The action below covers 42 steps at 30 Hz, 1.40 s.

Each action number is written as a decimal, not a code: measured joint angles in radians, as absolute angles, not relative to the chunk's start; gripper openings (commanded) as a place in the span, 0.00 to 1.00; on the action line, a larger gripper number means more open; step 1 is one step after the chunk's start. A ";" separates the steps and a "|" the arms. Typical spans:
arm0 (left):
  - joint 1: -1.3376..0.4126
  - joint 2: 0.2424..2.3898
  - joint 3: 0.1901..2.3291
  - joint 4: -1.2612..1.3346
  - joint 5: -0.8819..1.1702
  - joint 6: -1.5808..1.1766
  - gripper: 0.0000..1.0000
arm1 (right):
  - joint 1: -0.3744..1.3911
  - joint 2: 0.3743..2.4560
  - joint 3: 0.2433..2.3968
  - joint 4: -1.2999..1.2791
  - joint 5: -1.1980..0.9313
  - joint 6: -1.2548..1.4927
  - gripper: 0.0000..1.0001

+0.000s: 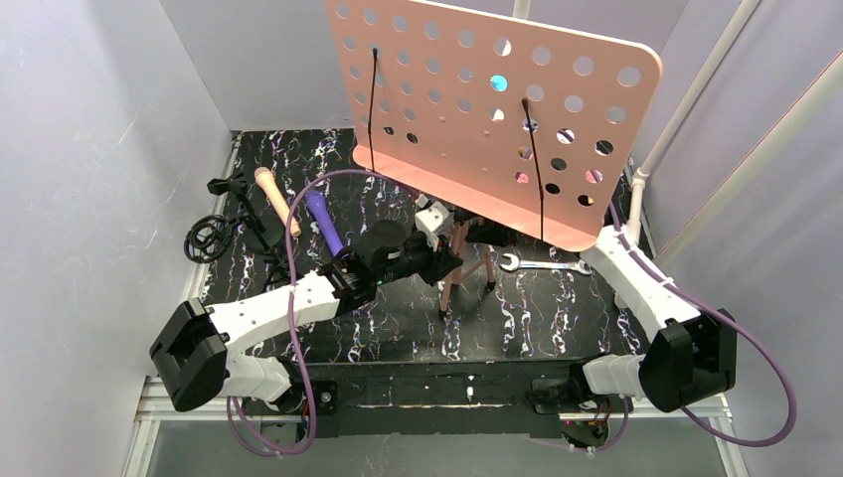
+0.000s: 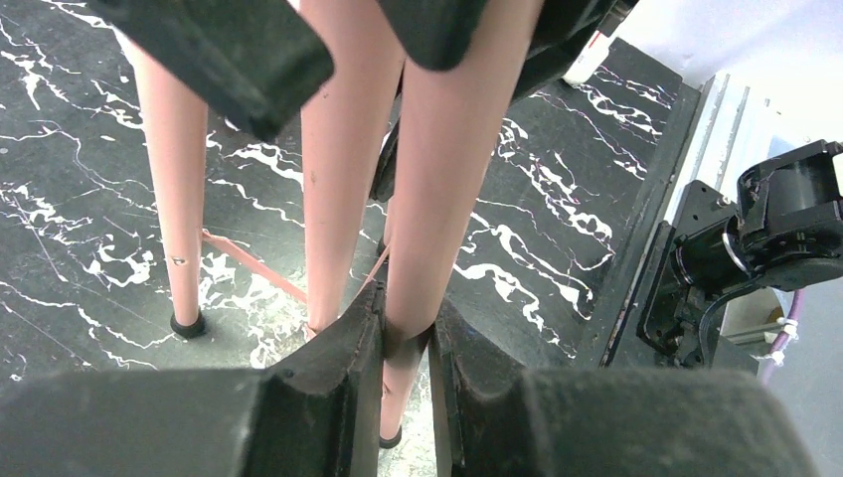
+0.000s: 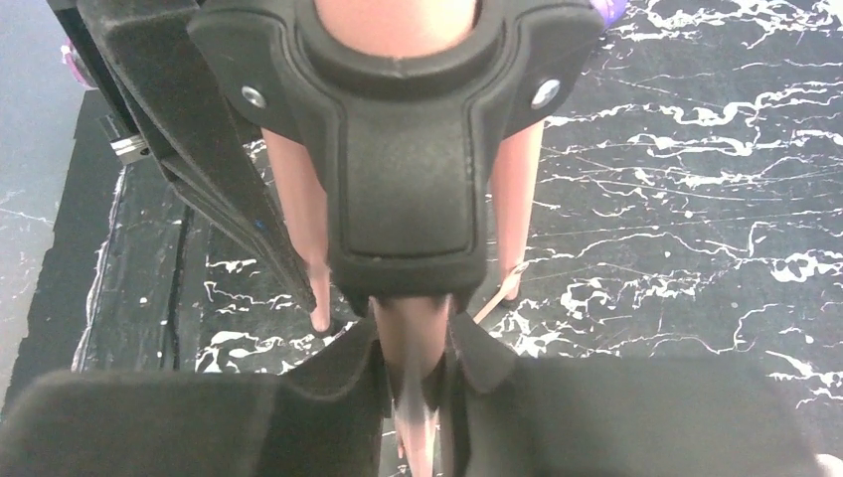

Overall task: Pack up the instrument practice props
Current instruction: Move the music stand to the center of the board.

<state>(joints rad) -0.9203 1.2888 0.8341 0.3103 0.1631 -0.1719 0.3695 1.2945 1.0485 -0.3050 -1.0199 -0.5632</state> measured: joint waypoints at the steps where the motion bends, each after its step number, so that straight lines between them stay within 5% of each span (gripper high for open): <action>1: -0.922 1.289 0.834 0.311 0.167 -0.173 0.00 | 0.368 1.291 1.048 -0.313 -1.019 -0.572 0.41; 5: -0.926 1.288 0.829 0.316 0.167 -0.174 0.00 | 0.368 1.276 1.044 -0.371 -0.995 -0.626 0.39; 12: -0.930 1.281 0.814 0.332 0.172 -0.174 0.02 | 0.347 1.258 1.032 -0.416 -0.974 -0.685 0.01; 28: -0.939 1.351 0.838 0.416 0.196 -0.210 0.00 | 0.308 1.257 1.026 -0.417 -1.006 -0.706 0.01; 30: -0.942 1.356 0.841 0.419 0.191 -0.211 0.11 | 0.306 1.257 1.026 -0.415 -1.003 -0.707 0.01; 36: -0.945 1.350 0.842 0.484 0.178 -0.273 0.70 | 0.306 1.249 1.001 -0.374 -1.026 -0.691 0.01; 42: -0.960 1.187 0.720 0.567 0.160 -0.373 0.98 | 0.289 1.222 0.952 -0.317 -1.087 -0.672 0.01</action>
<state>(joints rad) -0.9604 1.1873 0.7204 0.5674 0.1604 -0.3729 0.2886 1.2224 0.9516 -0.3168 -1.0866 -0.6724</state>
